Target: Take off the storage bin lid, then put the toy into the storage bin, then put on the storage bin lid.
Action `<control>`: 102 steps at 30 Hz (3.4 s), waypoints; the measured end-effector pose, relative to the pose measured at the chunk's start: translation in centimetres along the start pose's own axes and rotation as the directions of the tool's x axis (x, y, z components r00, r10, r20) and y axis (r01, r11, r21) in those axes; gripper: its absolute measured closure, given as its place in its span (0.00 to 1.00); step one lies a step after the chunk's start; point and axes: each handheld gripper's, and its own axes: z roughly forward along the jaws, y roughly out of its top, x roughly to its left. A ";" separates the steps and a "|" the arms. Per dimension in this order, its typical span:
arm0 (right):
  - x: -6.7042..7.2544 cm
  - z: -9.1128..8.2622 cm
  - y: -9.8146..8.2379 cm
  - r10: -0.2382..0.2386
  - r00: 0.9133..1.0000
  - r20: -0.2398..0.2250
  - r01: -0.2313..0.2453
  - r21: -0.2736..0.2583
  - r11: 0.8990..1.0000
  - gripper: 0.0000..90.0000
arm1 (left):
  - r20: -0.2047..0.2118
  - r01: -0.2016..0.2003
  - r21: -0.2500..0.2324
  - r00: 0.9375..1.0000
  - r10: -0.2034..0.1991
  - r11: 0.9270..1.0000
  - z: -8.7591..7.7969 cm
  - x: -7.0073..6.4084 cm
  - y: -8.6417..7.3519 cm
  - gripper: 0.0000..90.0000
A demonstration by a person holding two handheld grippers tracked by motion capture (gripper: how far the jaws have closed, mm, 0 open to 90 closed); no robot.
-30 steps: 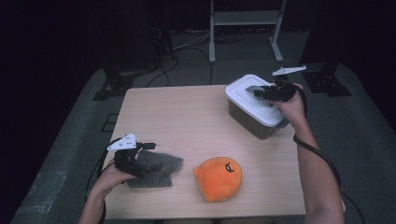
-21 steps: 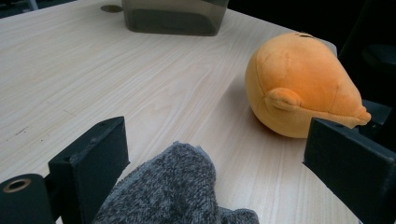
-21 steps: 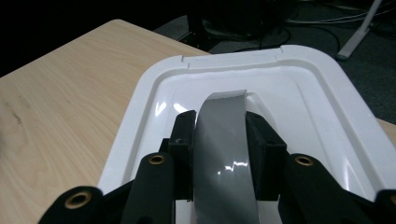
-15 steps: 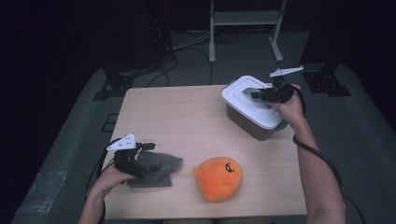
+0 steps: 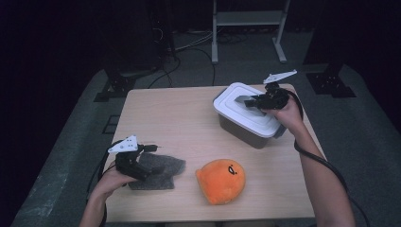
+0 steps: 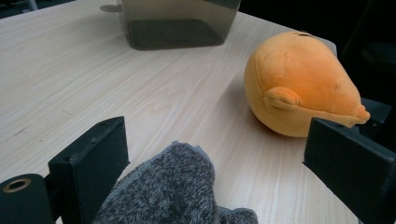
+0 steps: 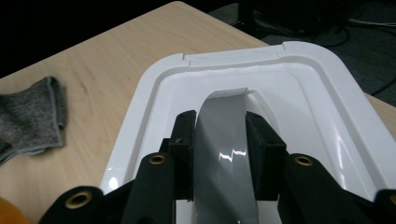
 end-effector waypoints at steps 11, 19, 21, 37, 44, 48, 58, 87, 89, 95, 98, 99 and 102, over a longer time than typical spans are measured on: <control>3.5 2.6 1.2 -0.096 0.986 -0.137 0.101 0.032 0.994 0.73 | 0.004 0.003 0.000 1.000 -0.003 1.000 0.0 0.0 -0.1 0.07; 5.1 3.8 1.8 -0.134 0.970 -0.200 0.145 0.037 0.989 0.73 | 0.001 0.000 0.001 1.000 0.000 1.000 -0.2 0.0 -0.1 0.07; 5.3 3.9 1.8 -0.141 0.968 -0.209 0.152 0.039 0.988 0.73 | 0.001 0.001 -0.001 1.000 -0.001 1.000 -0.2 0.0 -0.1 0.07; 6.3 4.0 1.8 -0.163 0.952 -0.257 0.180 0.044 0.983 0.73 | 0.004 0.000 -0.003 1.000 0.000 1.000 -0.3 -0.1 -0.1 0.07; 6.6 4.3 2.0 -0.172 0.949 -0.265 0.193 0.053 0.980 0.73 | 0.009 -0.004 -0.001 1.000 0.004 1.000 -0.2 -0.1 0.0 0.07; 6.9 4.6 2.2 -0.171 0.946 -0.276 0.194 0.058 0.979 0.73 | 0.009 -0.005 -0.003 1.000 0.005 1.000 -0.2 -0.1 0.1 0.07; 7.3 5.3 2.6 -0.168 0.941 -0.294 0.193 0.059 0.979 0.73 | 0.006 -0.003 -0.005 1.000 0.003 1.000 -0.3 -0.1 0.0 0.04; 5.6 -7.8 -1.9 -0.100 0.986 -0.134 0.095 -0.043 0.995 0.73 | 0.005 -0.009 0.001 1.000 0.009 1.000 -0.1 -0.4 0.2 0.03; 5.4 -8.7 -2.5 -0.096 0.988 -0.121 0.091 -0.052 0.995 0.73 | 0.006 -0.005 0.000 1.000 0.005 1.000 0.0 -0.4 0.2 0.03; 4.9 -11.0 -4.4 -0.064 0.994 -0.088 0.059 -0.057 0.997 0.73 | 0.004 -0.006 -0.002 1.000 0.006 1.000 -0.1 -0.3 0.2 0.03; 4.7 -12.0 -5.3 -0.047 0.996 -0.074 0.043 -0.056 0.997 0.73 | 0.000 -0.003 -0.005 1.000 0.003 1.000 -0.3 -0.3 0.2 0.03; 4.6 -12.5 -5.7 -0.041 0.997 -0.068 0.037 -0.058 0.998 0.73 | -0.001 -0.003 -0.006 1.000 0.003 1.000 -0.3 -0.3 0.2 0.03; 4.4 -13.8 -6.8 -0.024 0.999 -0.049 0.021 -0.062 0.998 0.73 | -0.001 -0.002 -0.007 1.000 0.002 1.000 -0.3 -0.4 0.1 0.03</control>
